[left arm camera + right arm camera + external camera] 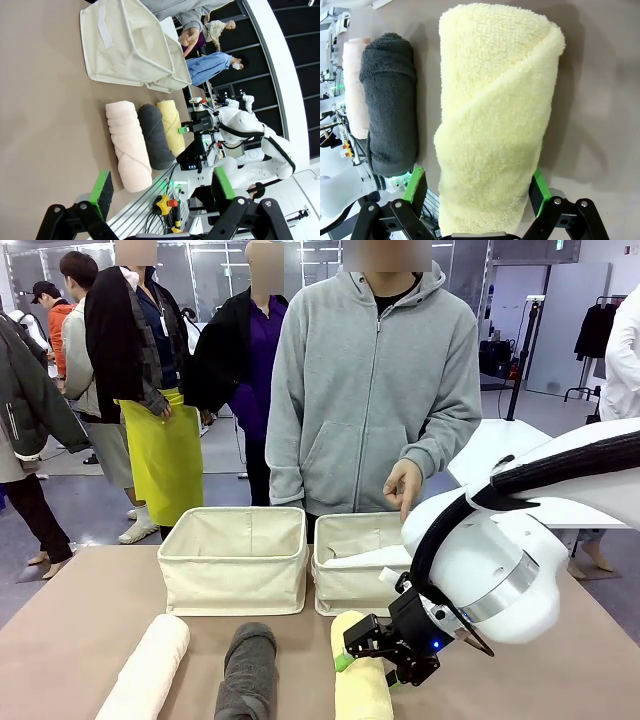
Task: Divide the towels into two baskets.
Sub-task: Pick up one hotel-folded towel from the bottom of the table and place it in the Fabric basket indicated by the person.
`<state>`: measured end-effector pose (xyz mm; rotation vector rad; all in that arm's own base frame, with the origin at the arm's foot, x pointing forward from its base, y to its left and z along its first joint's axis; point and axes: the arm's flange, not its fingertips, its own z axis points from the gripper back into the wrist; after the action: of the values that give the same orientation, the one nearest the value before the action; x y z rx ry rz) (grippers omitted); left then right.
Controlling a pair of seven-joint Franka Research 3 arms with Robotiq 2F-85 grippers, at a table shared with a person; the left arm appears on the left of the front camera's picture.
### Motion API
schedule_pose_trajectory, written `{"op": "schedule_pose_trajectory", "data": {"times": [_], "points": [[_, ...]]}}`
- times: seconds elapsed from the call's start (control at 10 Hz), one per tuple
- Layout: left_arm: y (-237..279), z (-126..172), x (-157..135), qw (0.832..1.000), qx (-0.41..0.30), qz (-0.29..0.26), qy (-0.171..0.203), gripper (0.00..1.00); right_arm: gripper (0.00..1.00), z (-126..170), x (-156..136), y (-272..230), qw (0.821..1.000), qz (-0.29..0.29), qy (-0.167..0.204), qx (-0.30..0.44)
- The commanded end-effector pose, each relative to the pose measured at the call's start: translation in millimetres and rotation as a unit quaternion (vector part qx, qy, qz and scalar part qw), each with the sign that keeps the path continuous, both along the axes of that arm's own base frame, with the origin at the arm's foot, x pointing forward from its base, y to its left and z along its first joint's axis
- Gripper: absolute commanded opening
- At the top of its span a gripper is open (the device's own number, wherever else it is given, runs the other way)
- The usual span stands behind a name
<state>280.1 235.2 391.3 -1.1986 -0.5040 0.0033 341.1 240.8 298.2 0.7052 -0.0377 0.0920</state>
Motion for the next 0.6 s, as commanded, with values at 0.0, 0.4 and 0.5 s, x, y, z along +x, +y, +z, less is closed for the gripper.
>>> {"op": "schedule_pose_trajectory", "data": {"times": [0.0,0.4,0.5], "points": [[1.2,2.8,-1.9,1.000,-0.004,0.002,-0.005,1.00,0.92,-7.6,0.1,10.0,1.000,0.002,-0.017,0.003],[1.2,2.8,-1.9,1.000,-0.004,0.002,-0.005,1.00,0.52,-12.2,0.1,9.1,1.000,0.018,-0.024,-0.005],[1.2,2.8,-1.9,1.000,-0.004,0.002,-0.005,1.00,0.45,-12.7,0.1,9.2,1.000,0.017,-0.023,-0.005]]}}
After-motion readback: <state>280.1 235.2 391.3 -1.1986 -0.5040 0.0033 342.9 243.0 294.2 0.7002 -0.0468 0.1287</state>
